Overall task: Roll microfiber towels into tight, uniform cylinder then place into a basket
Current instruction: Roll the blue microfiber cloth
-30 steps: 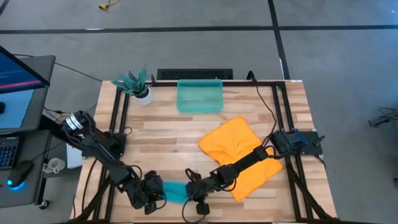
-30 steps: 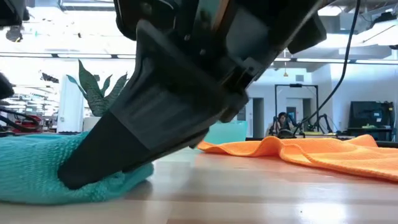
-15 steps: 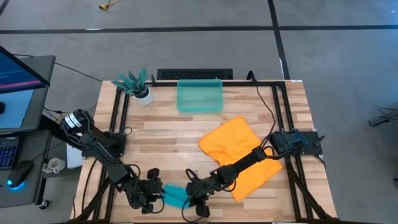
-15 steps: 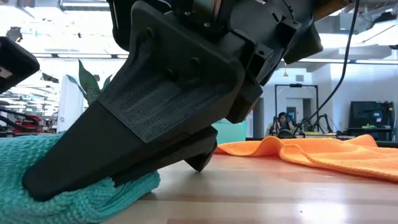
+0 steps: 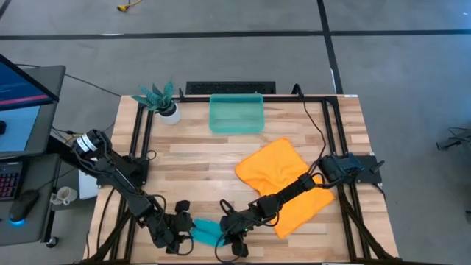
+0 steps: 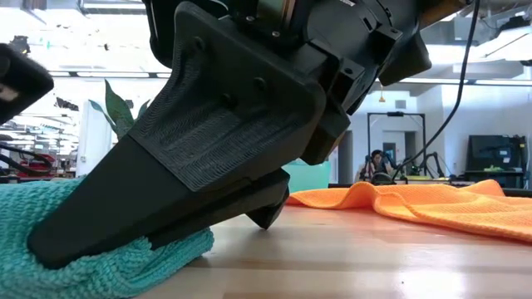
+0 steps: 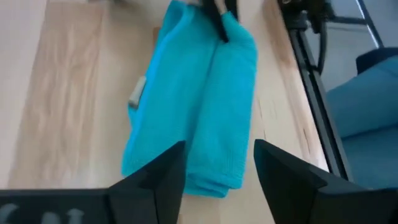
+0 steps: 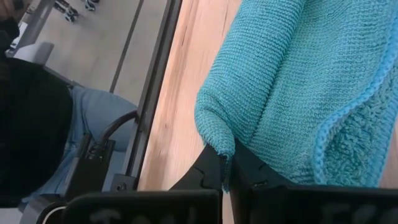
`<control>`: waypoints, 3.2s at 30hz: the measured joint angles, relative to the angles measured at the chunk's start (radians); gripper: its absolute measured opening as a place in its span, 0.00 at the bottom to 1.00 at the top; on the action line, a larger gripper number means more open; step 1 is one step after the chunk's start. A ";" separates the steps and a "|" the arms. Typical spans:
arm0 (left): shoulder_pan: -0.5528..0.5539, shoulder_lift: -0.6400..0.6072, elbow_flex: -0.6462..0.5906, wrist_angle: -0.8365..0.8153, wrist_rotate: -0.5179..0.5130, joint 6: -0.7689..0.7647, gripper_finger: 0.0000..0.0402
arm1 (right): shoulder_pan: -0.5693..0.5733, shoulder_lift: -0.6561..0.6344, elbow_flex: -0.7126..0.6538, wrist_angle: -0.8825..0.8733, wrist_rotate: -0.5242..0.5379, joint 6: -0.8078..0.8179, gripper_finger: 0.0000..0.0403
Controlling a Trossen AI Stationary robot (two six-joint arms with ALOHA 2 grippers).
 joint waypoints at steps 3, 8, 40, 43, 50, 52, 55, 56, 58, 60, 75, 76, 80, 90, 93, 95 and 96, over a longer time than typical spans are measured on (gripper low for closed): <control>0.000 0.000 0.032 -0.034 -0.013 0.122 0.46 | 0.000 0.000 0.000 0.000 0.000 0.000 0.05; -0.004 0.000 0.181 -0.253 -0.057 0.273 0.47 | -0.006 0.000 0.001 -0.002 0.000 -0.002 0.05; -0.040 0.306 0.309 -0.402 -0.075 0.018 0.45 | -0.012 0.000 0.002 -0.010 -0.010 -0.003 0.05; -0.019 0.303 0.309 -0.426 -0.016 -0.077 0.38 | -0.007 0.000 0.002 -0.010 -0.016 -0.003 0.05; 0.016 0.281 0.309 -0.437 0.129 -0.204 0.07 | 0.008 0.000 0.005 -0.011 -0.028 0.061 0.06; 0.030 0.257 0.308 -0.433 0.183 -0.239 0.04 | 0.010 0.000 0.009 -0.010 -0.041 0.092 0.05; 0.059 0.220 0.302 -0.428 0.278 -0.292 0.07 | 0.013 0.001 0.017 -0.009 -0.047 0.131 0.05; 0.072 0.207 0.302 -0.427 0.312 -0.313 0.08 | 0.013 0.002 0.021 -0.009 -0.053 0.137 0.06; 0.094 0.186 0.304 -0.426 0.366 -0.363 0.11 | 0.015 0.002 0.028 -0.009 -0.065 0.158 0.07; 0.117 0.180 0.304 -0.424 0.412 -0.423 0.12 | 0.016 0.002 0.033 -0.010 -0.069 0.182 0.08; 0.220 0.181 0.307 -0.495 0.568 -0.509 0.07 | 0.015 0.001 0.034 -0.006 -0.090 0.424 0.07; 0.222 0.181 0.307 -0.495 0.568 -0.509 0.07 | 0.016 0.001 0.034 -0.006 -0.089 0.422 0.07; 0.223 0.197 0.306 -0.493 0.559 -0.507 0.07 | 0.018 0.001 0.034 -0.009 -0.063 0.395 0.11; 0.222 0.253 0.306 -0.491 0.594 -0.418 0.07 | 0.019 -0.003 0.032 -0.041 -0.139 0.341 0.31; 0.222 0.253 0.306 -0.491 0.593 -0.417 0.07 | 0.018 -0.011 0.031 -0.035 -0.169 0.317 0.33; 0.222 0.254 0.306 -0.491 0.592 -0.415 0.07 | 0.026 -0.019 0.027 -0.015 -0.171 0.247 0.34; 0.223 0.254 0.306 -0.490 0.591 -0.414 0.07 | 0.032 -0.023 0.025 0.003 -0.167 0.208 0.33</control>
